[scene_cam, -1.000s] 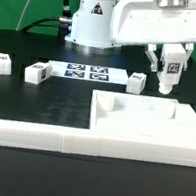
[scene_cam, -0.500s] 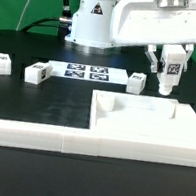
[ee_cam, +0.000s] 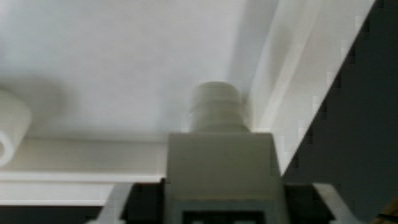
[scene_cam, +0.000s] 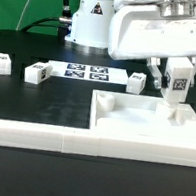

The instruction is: Assemble one leg

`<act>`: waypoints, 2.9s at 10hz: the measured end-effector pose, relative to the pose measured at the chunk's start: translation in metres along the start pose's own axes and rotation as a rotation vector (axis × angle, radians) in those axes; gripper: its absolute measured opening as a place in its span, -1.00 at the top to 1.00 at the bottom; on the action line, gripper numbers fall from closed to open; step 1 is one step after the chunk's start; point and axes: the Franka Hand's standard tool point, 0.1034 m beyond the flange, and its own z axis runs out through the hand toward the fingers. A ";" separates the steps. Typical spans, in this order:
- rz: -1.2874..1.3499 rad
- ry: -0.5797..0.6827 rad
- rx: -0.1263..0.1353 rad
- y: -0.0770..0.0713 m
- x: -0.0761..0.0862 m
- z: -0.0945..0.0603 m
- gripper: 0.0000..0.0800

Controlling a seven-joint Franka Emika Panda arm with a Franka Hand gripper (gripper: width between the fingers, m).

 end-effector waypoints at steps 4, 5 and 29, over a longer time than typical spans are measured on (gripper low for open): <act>0.006 0.003 0.008 -0.002 0.011 0.014 0.27; 0.007 0.007 0.008 -0.002 0.012 0.015 0.27; 0.011 0.135 -0.017 -0.003 0.021 0.029 0.27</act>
Offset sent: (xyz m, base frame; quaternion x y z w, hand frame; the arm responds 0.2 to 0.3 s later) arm 0.0183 0.0034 -0.0016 -0.0131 -0.0067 0.0100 0.9998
